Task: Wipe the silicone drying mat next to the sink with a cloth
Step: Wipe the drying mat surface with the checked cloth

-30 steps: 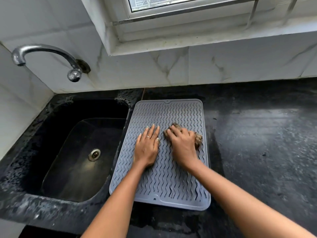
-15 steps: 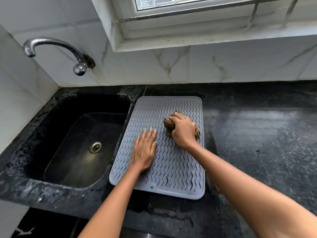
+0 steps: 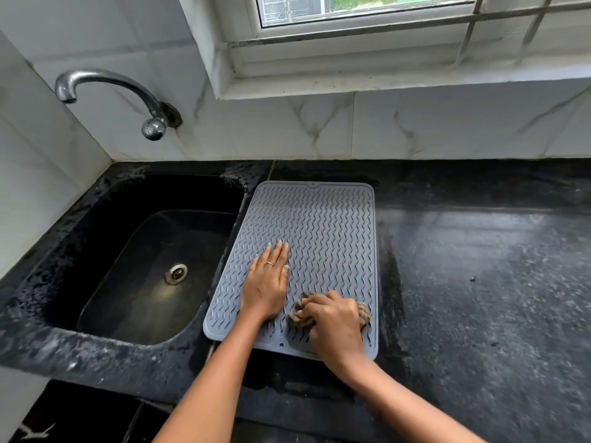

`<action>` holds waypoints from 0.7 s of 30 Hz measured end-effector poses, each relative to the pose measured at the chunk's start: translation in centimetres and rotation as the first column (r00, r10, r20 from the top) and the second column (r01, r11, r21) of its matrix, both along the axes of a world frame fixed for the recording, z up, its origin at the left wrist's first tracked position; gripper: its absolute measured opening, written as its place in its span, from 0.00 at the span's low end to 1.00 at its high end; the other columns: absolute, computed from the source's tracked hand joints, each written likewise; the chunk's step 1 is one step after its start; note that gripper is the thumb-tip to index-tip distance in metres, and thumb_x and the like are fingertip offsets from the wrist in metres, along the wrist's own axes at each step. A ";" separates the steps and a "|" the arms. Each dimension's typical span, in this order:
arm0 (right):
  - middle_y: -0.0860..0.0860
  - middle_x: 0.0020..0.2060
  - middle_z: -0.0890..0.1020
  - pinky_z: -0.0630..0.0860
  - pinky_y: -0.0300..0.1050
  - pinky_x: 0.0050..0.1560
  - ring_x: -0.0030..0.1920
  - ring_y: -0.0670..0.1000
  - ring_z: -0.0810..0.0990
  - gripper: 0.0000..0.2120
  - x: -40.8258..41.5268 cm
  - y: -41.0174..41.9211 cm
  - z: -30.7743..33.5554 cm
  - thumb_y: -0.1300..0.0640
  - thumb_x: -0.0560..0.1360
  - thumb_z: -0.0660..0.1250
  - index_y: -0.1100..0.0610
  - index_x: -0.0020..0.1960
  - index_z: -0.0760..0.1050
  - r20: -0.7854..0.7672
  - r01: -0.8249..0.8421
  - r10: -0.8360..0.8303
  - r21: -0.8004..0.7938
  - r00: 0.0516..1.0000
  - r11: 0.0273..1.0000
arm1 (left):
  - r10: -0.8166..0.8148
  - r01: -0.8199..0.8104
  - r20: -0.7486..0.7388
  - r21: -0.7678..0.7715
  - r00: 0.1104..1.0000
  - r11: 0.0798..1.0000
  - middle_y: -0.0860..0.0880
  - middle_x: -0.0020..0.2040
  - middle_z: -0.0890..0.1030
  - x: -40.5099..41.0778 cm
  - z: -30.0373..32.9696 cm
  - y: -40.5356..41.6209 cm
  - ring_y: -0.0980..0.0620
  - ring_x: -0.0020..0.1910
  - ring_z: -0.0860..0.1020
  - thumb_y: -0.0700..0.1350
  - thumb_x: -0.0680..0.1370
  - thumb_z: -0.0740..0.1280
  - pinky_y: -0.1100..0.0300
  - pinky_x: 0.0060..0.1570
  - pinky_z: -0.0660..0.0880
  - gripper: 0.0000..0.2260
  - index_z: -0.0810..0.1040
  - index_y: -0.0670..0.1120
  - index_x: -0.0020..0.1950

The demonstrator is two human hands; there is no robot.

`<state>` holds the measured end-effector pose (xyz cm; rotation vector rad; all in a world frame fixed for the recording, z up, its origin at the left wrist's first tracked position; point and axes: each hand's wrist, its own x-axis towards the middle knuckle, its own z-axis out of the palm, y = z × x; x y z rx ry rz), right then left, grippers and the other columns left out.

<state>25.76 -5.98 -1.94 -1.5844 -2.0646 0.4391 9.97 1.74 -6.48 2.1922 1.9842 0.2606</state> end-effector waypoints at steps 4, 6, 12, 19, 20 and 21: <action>0.47 0.50 0.84 0.68 0.51 0.57 0.52 0.50 0.76 0.20 0.5 4.0 1.5 0.72 0.68 0.63 0.50 0.50 0.82 -0.336 0.154 -0.175 -0.089 0.926 0.984 | 0.016 -0.015 0.014 -0.033 1.000 0.999 0.55 0.77 0.42 0.2 0.4 -1.0 0.53 0.77 0.42 0.52 0.83 0.45 0.58 0.72 0.37 0.23 0.43 0.52 0.77; 0.49 0.66 0.74 0.60 0.54 0.65 0.65 0.53 0.67 0.28 0.3 6.8 2.1 0.73 0.70 0.61 0.51 0.64 0.74 -0.231 0.174 -0.194 -0.104 0.954 0.979 | 0.024 -0.023 0.021 -0.030 1.000 0.999 0.56 0.76 0.42 0.0 0.4 -2.3 0.55 0.77 0.41 0.53 0.83 0.46 0.58 0.72 0.36 0.24 0.43 0.52 0.77; 0.54 0.70 0.69 0.64 0.59 0.57 0.67 0.59 0.66 0.27 0.3 4.3 -0.6 0.70 0.70 0.61 0.58 0.68 0.69 0.218 -0.050 0.034 0.066 0.975 0.997 | 0.031 -0.031 0.015 -0.016 0.999 0.999 0.58 0.75 0.42 -0.3 0.2 -3.6 0.56 0.77 0.42 0.53 0.83 0.45 0.58 0.72 0.38 0.23 0.42 0.53 0.76; 0.45 0.48 0.85 0.71 0.49 0.33 0.40 0.54 0.79 0.17 0.6 -4.0 -1.7 0.68 0.57 0.73 0.53 0.43 0.83 0.087 -0.186 0.170 0.232 0.982 0.955 | 0.036 -0.035 0.016 -0.024 0.999 0.999 0.56 0.78 0.47 -0.4 0.0 -3.5 0.54 0.78 0.45 0.52 0.83 0.46 0.54 0.75 0.42 0.23 0.45 0.52 0.77; 0.44 0.46 0.85 0.71 0.48 0.32 0.39 0.54 0.78 0.16 0.7 -4.9 -1.9 0.68 0.57 0.73 0.52 0.41 0.83 0.069 -0.202 0.191 0.226 0.979 0.953 | 0.037 -0.036 0.015 -0.022 0.999 0.999 0.55 0.78 0.47 -0.3 0.1 -3.5 0.54 0.78 0.45 0.52 0.83 0.46 0.54 0.76 0.43 0.23 0.45 0.52 0.77; 0.43 0.45 0.85 0.71 0.47 0.31 0.37 0.53 0.78 0.15 0.7 -5.5 -2.0 0.67 0.57 0.73 0.52 0.39 0.83 0.060 -0.215 0.207 0.212 0.976 0.953 | 0.037 -0.037 0.010 -0.023 0.999 0.999 0.55 0.79 0.47 -0.3 0.1 -3.5 0.54 0.78 0.44 0.53 0.83 0.45 0.53 0.76 0.44 0.23 0.45 0.52 0.78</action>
